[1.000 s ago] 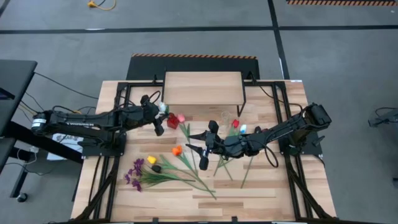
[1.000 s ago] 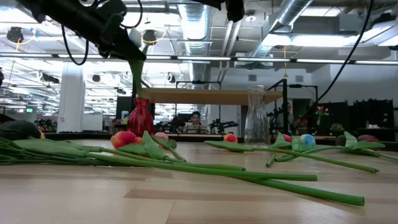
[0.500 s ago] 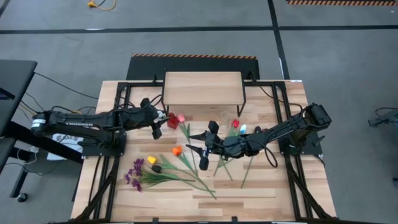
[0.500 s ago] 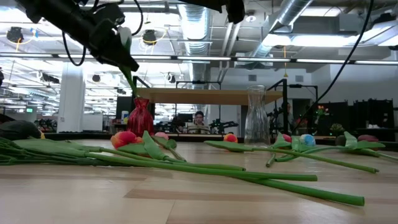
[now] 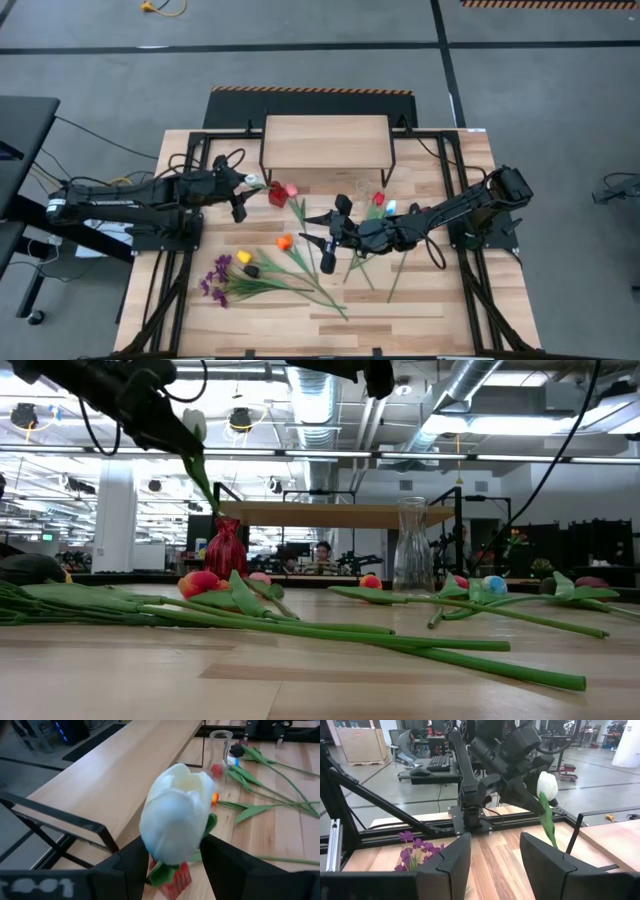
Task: Pick and place flowers into a vace then onto a shelf
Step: Put the left white flower into the red flower vase, then put the white flower into the red flower vase
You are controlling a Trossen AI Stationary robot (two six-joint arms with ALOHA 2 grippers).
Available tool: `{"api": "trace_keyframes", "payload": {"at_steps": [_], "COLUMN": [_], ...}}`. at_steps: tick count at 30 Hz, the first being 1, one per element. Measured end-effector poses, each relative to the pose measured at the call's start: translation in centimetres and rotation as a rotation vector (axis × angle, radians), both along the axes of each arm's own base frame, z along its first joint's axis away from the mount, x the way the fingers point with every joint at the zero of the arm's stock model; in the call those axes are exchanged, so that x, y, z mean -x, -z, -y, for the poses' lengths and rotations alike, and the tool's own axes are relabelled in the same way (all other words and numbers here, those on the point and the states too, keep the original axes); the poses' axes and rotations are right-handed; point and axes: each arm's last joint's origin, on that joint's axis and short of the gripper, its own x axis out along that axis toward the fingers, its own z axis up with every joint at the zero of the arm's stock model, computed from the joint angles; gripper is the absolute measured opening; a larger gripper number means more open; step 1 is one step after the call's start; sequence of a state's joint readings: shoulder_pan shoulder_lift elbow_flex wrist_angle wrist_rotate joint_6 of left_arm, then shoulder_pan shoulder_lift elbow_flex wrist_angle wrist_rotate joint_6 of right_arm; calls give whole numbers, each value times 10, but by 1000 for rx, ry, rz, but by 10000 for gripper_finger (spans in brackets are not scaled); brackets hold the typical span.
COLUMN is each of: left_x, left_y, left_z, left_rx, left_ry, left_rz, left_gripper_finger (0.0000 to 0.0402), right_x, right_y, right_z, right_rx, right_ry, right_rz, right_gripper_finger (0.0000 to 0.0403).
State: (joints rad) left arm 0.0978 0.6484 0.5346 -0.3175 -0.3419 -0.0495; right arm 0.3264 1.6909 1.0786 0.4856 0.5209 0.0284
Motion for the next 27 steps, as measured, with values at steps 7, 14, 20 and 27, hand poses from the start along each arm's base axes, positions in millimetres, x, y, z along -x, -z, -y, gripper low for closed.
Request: {"api": "trace_keyframes", "payload": {"at_steps": [7, 14, 20, 27], "left_x": [8, 11, 16, 23], "left_y": [4, 11, 10, 7], "left_z": [5, 6, 9, 20], "left_rx": [88, 165, 266, 350], "left_ry": [112, 122, 164, 261], "left_rz": [-40, -102, -84, -49], "left_gripper_finger": [167, 167, 167, 167], "right_x": [0, 3, 7, 14], "right_y": [2, 13, 26, 38], "right_z": [0, 1, 3, 0], "right_rx": [7, -16, -56, -98], "right_ry": [0, 11, 37, 58], "right_rz": [-22, -127, -250, -357], "right_gripper_finger": [168, 167, 166, 160]}}
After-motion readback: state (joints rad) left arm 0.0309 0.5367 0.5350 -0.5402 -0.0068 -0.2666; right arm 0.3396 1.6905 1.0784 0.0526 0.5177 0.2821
